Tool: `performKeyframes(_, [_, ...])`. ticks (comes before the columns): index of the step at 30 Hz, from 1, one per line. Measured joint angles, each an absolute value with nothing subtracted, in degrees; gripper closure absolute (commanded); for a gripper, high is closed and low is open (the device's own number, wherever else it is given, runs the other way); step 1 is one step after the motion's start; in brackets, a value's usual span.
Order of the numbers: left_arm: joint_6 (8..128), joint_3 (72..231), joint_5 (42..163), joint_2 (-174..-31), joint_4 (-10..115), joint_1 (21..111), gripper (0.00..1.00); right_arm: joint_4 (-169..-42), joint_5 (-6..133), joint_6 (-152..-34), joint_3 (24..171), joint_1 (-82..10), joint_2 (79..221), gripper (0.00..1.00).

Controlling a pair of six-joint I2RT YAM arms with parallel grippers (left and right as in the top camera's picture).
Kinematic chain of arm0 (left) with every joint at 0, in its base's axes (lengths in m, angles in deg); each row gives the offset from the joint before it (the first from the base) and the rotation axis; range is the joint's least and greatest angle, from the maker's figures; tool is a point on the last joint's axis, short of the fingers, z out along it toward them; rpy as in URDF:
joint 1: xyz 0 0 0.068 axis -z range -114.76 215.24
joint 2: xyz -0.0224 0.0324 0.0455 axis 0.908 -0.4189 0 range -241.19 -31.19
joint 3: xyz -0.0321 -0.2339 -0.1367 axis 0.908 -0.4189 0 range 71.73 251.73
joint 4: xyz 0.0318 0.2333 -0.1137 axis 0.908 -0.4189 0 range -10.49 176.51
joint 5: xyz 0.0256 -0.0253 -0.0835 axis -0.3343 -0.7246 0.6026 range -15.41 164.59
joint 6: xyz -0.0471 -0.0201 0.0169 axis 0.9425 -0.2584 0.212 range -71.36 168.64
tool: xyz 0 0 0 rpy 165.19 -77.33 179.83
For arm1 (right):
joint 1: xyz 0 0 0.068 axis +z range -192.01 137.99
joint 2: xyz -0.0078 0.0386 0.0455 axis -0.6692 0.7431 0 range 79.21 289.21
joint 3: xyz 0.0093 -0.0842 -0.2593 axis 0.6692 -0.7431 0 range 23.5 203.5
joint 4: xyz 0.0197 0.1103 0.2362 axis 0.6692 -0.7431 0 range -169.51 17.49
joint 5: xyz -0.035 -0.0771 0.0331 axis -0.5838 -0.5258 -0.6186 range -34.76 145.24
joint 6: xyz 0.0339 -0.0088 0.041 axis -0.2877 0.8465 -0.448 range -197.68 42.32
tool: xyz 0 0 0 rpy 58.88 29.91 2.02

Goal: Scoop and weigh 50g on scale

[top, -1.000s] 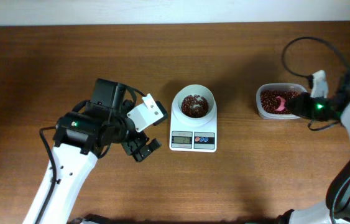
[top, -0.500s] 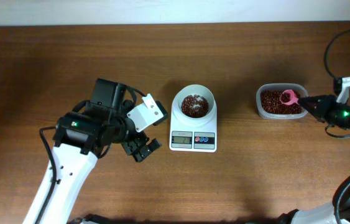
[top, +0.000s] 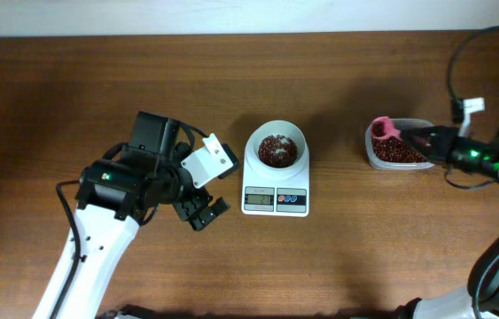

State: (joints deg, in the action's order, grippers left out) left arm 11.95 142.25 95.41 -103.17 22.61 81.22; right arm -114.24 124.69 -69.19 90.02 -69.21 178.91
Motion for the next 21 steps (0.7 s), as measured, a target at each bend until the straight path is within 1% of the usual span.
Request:
performKeyframes(4, [11.95,142.25,95.41,-103.17,22.61,81.22,0.01,-112.95,125.01,-69.56,90.02,-59.66,178.91,0.96])
performKeyframes(8, [11.95,142.25,95.43,-103.17,22.59,81.22,0.01,-108.73,125.28,-73.54,90.02,-50.85,178.91,0.96])
performKeyframes(14, [11.95,142.25,95.41,-103.17,22.61,81.22,0.01,-101.11,125.34,-77.85,89.94,-41.1,178.93,0.96])
performKeyframes(16, [11.95,142.25,95.41,-103.17,22.59,81.22,0.01,-99.58,124.14,-78.0,89.94,-39.46,178.93,0.96])
performKeyframes(18, [11.95,142.25,95.41,-103.17,22.61,81.22,0.01,-97.5,119.86,-77.45,89.94,-38.19,178.93,0.96])
performKeyframes(21, [11.95,142.25,95.41,-103.17,22.57,81.22,0.01,-95.68,115.4,-70.96,89.94,-37.43,178.93,0.96])
